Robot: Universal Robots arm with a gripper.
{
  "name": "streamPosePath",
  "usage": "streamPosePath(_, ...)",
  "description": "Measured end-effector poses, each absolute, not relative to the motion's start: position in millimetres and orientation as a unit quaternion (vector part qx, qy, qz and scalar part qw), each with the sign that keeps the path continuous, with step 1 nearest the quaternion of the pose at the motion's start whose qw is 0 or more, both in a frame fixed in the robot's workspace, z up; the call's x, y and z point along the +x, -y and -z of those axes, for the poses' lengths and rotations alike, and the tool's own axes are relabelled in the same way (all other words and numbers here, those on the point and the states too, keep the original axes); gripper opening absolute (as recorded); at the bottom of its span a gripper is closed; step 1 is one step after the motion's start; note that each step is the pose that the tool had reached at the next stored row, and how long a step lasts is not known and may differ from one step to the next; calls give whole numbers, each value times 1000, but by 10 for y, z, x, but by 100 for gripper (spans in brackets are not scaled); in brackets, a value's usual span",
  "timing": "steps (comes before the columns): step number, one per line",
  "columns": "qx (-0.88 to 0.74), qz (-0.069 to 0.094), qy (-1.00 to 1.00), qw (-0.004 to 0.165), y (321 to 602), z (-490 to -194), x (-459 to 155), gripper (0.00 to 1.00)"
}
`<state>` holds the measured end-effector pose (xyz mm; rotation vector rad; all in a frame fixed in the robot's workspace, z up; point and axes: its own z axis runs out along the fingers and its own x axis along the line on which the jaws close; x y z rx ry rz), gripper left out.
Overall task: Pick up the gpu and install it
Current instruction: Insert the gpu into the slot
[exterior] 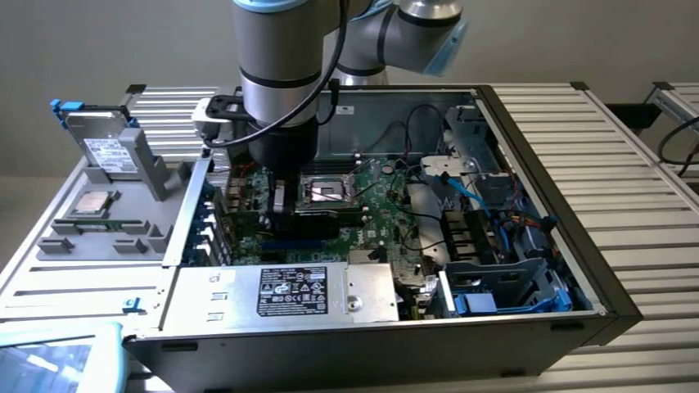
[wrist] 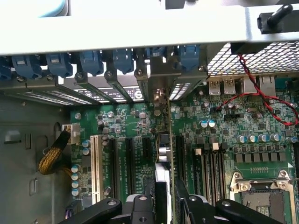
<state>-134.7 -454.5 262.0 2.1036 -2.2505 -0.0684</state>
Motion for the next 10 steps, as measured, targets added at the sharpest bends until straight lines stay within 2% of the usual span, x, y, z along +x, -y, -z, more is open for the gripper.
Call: streamPosePath(10, 682, 23, 730, 30, 4552, -2607, -1349, 28)
